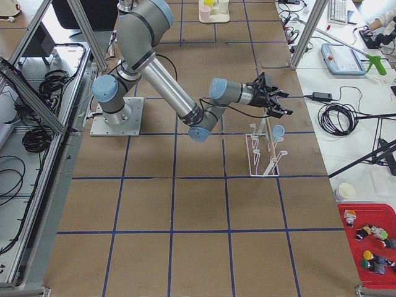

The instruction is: Transfer IKEA cup to right arm and place on rack

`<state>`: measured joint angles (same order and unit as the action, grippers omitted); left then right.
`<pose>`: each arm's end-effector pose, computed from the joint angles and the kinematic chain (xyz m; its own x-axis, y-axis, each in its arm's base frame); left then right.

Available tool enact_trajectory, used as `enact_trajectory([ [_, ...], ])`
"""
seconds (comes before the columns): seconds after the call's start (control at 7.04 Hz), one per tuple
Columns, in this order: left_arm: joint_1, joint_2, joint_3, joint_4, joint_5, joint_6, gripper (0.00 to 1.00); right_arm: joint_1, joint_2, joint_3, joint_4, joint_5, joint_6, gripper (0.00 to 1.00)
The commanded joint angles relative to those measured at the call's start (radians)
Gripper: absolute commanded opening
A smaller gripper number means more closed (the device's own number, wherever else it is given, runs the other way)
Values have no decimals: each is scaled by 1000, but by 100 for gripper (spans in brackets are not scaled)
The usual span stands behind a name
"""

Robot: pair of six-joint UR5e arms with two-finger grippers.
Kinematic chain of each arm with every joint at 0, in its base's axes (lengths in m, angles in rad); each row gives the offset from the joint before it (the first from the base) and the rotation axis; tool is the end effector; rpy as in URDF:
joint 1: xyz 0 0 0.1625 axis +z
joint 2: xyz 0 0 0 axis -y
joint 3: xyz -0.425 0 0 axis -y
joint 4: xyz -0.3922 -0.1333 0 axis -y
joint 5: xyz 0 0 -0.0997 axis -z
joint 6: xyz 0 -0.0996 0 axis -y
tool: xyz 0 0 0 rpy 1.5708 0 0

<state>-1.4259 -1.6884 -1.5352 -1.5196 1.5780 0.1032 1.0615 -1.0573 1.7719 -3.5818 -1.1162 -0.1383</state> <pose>-0.0536 -0.5508 0.4498 -0.9991 -0.0415 -0.0040 -0.0416 0.9986 0.0314 -0.1468 -0.6260 0.3474 -0.9993 0.0357 0.0149 -0.0057 0.2438 -0.9698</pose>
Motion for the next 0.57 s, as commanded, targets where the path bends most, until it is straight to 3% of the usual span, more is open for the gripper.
enact_trajectory([
  [0.0, 126, 48, -84, 10, 0, 154, 99, 79, -99, 6, 183, 9, 3, 100],
  [0.14, 198, 71, -126, 13, -1, 220, 99, 151, -110, 4, 187, 22, 5, 100],
  [0.43, 287, 75, -151, 13, -1, 335, 99, 276, -109, -2, 184, 151, 6, 100],
])
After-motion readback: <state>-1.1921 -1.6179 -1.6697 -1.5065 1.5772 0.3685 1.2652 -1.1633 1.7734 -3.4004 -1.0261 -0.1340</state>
